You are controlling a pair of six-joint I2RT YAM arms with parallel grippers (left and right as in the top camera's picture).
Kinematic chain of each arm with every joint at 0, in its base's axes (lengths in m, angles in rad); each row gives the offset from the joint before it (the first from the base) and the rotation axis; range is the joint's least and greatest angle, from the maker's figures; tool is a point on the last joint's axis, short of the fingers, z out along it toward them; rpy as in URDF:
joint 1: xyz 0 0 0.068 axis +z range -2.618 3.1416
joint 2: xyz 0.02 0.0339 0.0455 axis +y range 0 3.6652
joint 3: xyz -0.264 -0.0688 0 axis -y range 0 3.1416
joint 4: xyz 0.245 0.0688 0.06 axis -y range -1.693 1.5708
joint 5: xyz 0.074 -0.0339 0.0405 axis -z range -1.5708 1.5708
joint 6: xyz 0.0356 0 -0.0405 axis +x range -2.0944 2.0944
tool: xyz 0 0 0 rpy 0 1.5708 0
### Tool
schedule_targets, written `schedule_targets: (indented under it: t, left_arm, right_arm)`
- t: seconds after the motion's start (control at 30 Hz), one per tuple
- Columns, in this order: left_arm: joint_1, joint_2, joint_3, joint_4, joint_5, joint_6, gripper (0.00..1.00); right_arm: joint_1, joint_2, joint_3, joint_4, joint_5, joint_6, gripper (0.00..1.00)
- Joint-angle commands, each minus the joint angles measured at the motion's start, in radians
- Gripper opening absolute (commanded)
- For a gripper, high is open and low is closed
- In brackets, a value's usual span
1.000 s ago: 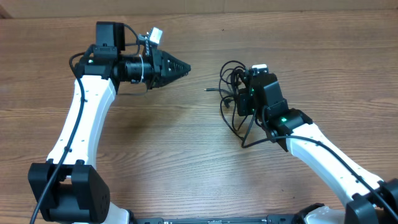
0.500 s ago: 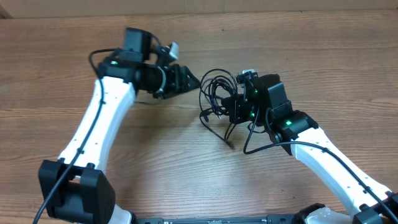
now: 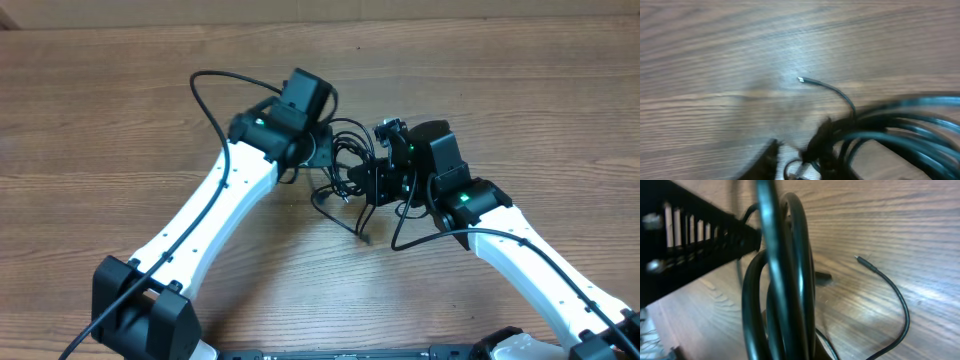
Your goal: Untangle cables
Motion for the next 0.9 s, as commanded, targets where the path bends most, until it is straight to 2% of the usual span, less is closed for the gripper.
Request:
schedule_targets:
  t: [0.0, 0.33, 0.5, 0.63, 0.77, 0.87]
  left_arm:
    - [-0.005, -0.024, -0.014, 0.008, -0.250, -0.092, 0.04]
    - [0.003, -0.027, 0.000, 0.133, -0.356, -0.092, 0.04]
    - [0.003, -0.034, 0.060, 0.140, -0.616, -0.105, 0.04]
    - [0.005, -0.034, 0.092, 0.181, -0.721, -0.127, 0.04]
    - [0.009, -0.034, 0.093, 0.252, -0.689, -0.172, 0.04]
    - [0.009, -0.034, 0.093, 0.264, -0.493, -0.198, 0.04]
  right_arm:
    - [0.002, -0.063, 0.029, -0.026, -0.032, 0.001, 0.04]
    - [0.002, -0.110, 0.029, -0.160, -0.030, -0.009, 0.04]
    - [0.003, -0.110, 0.029, -0.246, -0.032, -0.034, 0.04]
    - [0.003, -0.110, 0.029, -0.329, -0.069, -0.069, 0.04]
    - [0.003, -0.110, 0.029, -0.397, -0.153, -0.161, 0.04]
    - [0.003, -0.110, 0.029, -0.397, -0.142, -0.188, 0.04]
